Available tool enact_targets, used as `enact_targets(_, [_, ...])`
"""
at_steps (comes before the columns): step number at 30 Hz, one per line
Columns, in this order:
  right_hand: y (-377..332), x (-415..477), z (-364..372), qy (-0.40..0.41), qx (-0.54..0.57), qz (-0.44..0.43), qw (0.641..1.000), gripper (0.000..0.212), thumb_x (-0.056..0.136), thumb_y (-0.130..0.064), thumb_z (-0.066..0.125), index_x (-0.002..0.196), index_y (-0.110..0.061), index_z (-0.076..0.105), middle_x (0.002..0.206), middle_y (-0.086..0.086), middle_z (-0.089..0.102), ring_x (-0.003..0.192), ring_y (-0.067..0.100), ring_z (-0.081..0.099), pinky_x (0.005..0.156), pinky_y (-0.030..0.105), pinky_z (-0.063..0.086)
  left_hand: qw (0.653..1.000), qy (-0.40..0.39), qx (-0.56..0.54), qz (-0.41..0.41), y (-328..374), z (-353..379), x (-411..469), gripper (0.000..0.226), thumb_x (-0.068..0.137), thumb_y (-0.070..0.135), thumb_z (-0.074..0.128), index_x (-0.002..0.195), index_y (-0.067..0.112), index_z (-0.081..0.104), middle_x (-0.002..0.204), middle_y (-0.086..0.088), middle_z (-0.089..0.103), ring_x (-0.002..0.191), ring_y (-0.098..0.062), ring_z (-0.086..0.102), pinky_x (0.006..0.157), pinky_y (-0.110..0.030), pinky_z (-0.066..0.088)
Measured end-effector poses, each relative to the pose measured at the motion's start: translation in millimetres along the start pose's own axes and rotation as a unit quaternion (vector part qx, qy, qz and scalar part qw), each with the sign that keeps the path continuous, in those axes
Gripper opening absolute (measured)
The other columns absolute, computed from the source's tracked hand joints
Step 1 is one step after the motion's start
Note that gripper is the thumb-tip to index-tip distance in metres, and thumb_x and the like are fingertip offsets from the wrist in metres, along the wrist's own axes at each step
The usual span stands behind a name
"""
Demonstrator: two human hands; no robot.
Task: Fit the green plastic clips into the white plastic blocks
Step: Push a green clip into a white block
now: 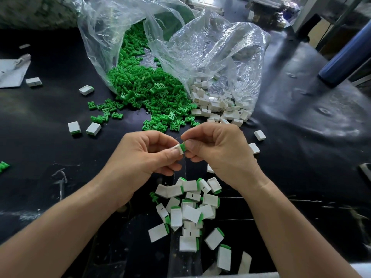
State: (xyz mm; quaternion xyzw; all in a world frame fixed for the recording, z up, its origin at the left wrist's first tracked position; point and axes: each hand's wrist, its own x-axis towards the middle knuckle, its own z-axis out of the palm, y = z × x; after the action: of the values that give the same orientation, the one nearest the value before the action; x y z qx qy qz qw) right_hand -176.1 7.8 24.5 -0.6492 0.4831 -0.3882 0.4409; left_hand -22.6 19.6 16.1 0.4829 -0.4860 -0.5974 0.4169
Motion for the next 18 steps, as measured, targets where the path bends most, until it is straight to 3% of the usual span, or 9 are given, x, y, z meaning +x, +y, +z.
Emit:
enact_targets(6, [1.1,-0.3,-1.1,-0.012,0.014,0.028,0.999,0.021,0.082,-0.004,0.064,0.078,-0.024,0.063,0.058,-0.007,0.064,0.057,0.004,0.062,0.055,0.016,0.049,1.000,0.004,0.001,0.003,0.6,-0.6,-0.2,0.021,0.060,0.018,0.067,0.077,0.006,0.066,0.066,-0.008,0.071,0.055,-0.014,0.066,0.051,-0.019,0.054])
enact_targets(9, [1.7,0.4,-3.9,-0.040,-0.061,0.043,0.996,0.018,0.087,-0.015,0.061,0.073,-0.025,0.063,0.060,-0.006,0.065,0.057,0.004,0.061,0.056,0.017,0.049,1.000,0.009,0.006,0.008,0.9,-0.7,-0.3,0.019,0.063,0.016,0.068,0.078,0.004,0.066,0.067,-0.009,0.071,0.055,-0.013,0.066,0.051,-0.019,0.053])
enact_targets(14, [0.2,-0.7,-2.2,-0.082,-0.183,0.031,0.979,0.024,0.091,-0.021,0.053,0.068,-0.030,0.053,0.061,-0.010,0.057,0.065,0.008,0.056,0.072,0.037,0.051,1.000,0.011,0.013,0.007,0.7,-0.8,-0.1,0.009,0.069,0.007,0.067,0.077,0.003,0.066,0.066,-0.010,0.070,0.054,-0.014,0.065,0.050,-0.019,0.053])
enact_targets(18, [-3.5,-2.8,-0.4,-0.091,-0.209,0.009,0.974,0.025,0.091,-0.019,0.051,0.067,-0.027,0.049,0.061,-0.008,0.053,0.066,0.016,0.054,0.068,0.038,0.047,1.000,0.002,0.025,0.016,2.3,-2.0,-1.8,0.020,0.061,0.015,0.067,0.077,0.003,0.066,0.065,-0.011,0.070,0.051,-0.014,0.064,0.048,-0.019,0.052])
